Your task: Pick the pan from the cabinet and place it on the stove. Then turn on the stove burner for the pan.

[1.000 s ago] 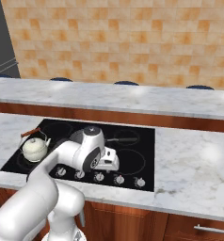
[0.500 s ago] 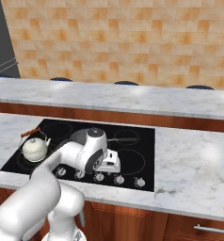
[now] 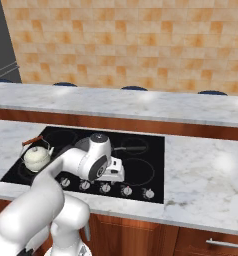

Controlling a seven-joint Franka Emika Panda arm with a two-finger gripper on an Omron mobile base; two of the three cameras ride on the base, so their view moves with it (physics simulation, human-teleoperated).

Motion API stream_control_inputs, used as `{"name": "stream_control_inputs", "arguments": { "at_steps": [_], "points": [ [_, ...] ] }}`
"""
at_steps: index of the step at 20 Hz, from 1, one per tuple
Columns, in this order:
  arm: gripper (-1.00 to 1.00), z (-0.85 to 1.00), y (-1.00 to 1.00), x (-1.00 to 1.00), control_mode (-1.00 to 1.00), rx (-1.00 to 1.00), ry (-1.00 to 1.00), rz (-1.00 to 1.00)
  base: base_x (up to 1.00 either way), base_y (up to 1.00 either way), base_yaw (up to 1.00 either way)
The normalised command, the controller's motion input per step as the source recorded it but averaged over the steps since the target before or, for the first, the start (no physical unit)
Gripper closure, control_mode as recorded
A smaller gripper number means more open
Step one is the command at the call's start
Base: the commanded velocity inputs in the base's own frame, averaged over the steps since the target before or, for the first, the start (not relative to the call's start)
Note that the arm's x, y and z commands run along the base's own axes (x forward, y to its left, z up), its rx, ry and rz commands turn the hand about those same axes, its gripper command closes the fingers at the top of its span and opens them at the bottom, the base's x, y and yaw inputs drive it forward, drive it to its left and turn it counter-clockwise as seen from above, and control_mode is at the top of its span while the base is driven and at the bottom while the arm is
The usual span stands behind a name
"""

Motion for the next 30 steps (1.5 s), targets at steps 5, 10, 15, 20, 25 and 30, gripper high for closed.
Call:
{"name": "stream_control_inputs", "arguments": {
  "at_steps": [5, 10, 15, 20, 25, 30],
  "points": [
    [-1.00, -0.27, 0.05, -0.04, -1.00, -0.05, 0.00, 0.00, 0.00, 0.00, 0.00],
    [-1.00, -0.28, 0.00, 0.00, -1.00, -0.04, 0.00, 0.00, 0.00, 0.00, 0.00],
    [-1.00, -0.28, 0.06, 0.00, -1.00, -0.03, 0.00, 0.00, 0.00, 0.00, 0.00],
    [-1.00, -0.18, 0.14, -0.06, -1.00, -0.01, 0.00, 0.00, 0.00, 0.00, 0.00],
    [-1.00, -0.11, 0.07, -0.25, -1.00, 0.00, 0.00, 0.00, 0.00, 0.00, 0.00],
    [-1.00, -0.10, 0.01, -0.32, -1.00, 0.00, -0.01, 0.00, 0.00, 0.00, 0.00]
  ]
}}
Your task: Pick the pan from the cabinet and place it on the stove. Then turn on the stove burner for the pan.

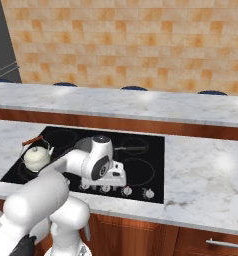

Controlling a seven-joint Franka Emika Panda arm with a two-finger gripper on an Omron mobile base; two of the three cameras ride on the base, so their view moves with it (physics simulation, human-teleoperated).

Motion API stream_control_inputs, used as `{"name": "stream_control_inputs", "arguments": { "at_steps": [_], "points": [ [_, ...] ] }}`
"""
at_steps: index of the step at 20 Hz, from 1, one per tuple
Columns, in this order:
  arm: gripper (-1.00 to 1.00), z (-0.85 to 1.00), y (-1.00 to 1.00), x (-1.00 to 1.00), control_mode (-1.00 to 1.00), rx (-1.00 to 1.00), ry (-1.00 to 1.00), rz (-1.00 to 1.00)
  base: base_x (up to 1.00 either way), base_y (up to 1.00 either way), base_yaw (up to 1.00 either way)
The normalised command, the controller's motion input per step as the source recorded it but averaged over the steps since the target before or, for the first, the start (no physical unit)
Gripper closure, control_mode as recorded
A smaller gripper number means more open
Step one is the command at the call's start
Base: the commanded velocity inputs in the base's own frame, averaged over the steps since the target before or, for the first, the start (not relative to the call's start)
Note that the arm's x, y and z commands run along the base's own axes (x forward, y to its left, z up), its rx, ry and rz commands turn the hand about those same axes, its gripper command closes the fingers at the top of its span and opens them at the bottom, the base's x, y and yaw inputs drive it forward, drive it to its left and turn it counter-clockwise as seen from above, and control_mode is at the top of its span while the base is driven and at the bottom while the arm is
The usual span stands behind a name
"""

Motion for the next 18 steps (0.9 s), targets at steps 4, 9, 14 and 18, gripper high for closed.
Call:
{"name": "stream_control_inputs", "arguments": {
  "at_steps": [4, 9, 14, 18],
  "points": [
    [-1.00, -0.10, 0.12, -0.02, -1.00, -0.02, -0.02, 0.00, 0.00, 0.00, 0.00],
    [-1.00, -0.13, 0.23, 0.00, -1.00, -0.01, -0.01, 0.00, 0.00, 0.00, 0.00],
    [-1.00, -0.22, 0.19, 0.00, -1.00, -0.02, 0.00, 0.00, 0.00, 0.00, 0.00],
    [-1.00, -0.20, 0.06, 0.00, -1.00, -0.02, 0.00, 0.00, 0.00, 0.00, 0.00]
  ]
}}
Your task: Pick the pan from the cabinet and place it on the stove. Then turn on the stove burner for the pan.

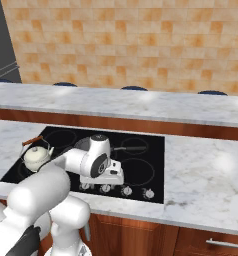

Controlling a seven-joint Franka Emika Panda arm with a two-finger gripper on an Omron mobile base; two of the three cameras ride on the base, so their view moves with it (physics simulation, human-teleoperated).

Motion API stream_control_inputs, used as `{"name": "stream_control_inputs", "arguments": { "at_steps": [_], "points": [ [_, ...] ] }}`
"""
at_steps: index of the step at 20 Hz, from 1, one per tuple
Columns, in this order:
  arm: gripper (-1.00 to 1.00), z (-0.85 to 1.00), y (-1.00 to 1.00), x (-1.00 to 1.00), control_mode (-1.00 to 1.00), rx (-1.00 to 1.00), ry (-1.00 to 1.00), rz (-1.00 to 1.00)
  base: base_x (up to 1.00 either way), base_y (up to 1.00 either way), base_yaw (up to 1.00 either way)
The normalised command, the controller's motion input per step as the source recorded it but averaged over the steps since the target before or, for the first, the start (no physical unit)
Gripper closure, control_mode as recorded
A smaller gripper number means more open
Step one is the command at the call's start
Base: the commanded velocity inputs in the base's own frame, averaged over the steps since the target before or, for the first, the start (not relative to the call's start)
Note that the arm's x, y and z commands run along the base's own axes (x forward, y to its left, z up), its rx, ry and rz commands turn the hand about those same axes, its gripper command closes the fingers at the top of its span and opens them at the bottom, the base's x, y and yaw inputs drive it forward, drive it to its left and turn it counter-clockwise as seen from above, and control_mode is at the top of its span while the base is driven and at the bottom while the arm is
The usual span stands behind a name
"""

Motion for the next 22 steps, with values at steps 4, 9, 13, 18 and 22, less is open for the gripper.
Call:
{"name": "stream_control_inputs", "arguments": {
  "at_steps": [4, 9, 13, 18, 22],
  "points": [
    [-1.00, -0.22, 0.00, 0.00, -1.00, -0.01, 0.00, 0.00, 0.00, 0.00, 0.00],
    [-1.00, -0.18, 0.00, 0.00, -1.00, -0.01, 0.00, 0.00, 0.00, 0.00, 0.00],
    [-1.00, -0.20, 0.03, 0.00, -1.00, -0.01, 0.00, 0.00, 0.00, 0.00, 0.00],
    [-1.00, -0.19, 0.03, 0.00, -1.00, -0.01, 0.00, 0.00, 0.00, 0.00, 0.00],
    [-1.00, -0.19, 0.03, 0.01, -1.00, 0.00, 0.00, 0.01, 0.00, 0.00, 0.00]
  ]
}}
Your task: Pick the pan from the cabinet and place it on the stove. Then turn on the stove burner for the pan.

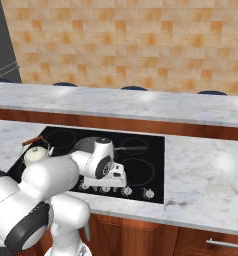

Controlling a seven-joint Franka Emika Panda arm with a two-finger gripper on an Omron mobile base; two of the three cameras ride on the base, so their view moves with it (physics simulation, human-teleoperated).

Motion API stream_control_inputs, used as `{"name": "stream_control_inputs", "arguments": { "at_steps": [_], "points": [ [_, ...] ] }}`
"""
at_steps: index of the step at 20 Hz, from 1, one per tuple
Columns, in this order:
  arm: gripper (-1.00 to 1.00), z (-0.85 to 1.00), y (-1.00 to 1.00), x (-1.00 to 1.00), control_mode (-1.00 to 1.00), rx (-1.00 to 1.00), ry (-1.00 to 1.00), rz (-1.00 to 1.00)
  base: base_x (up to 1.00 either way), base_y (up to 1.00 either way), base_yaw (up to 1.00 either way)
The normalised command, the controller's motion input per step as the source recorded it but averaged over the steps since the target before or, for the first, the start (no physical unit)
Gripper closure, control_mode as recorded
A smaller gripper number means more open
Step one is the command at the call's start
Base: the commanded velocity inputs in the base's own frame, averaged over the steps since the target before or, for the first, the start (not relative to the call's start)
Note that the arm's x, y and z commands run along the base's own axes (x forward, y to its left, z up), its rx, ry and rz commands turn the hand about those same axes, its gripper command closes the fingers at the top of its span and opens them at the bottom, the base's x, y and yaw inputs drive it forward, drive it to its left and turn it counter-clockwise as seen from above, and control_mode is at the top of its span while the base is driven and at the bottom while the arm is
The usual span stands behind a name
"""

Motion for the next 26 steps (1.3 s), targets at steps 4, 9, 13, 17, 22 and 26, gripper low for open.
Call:
{"name": "stream_control_inputs", "arguments": {
  "at_steps": [4, 9, 13, 17, 22, 26],
  "points": [
    [-1.00, -0.18, 0.04, 0.01, -1.00, 0.00, 0.00, 0.02, 0.00, 0.00, 0.00],
    [-1.00, -0.18, 0.11, 0.00, -1.00, 0.00, -0.02, 0.02, 0.00, 0.00, 0.00],
    [1.00, -0.28, 0.17, 0.00, -1.00, 0.00, -0.03, 0.02, 0.00, 0.00, 0.00],
    [1.00, -0.22, 0.16, 0.00, -1.00, 0.00, -0.05, 0.02, 0.00, 0.00, 0.00],
    [1.00, -0.23, 0.15, 0.00, -1.00, 0.00, -0.03, 0.02, 0.00, 0.00, 0.00],
    [1.00, -0.17, 0.19, 0.00, -1.00, -0.02, 0.00, 0.01, 0.00, 0.00, 0.00]
  ]
}}
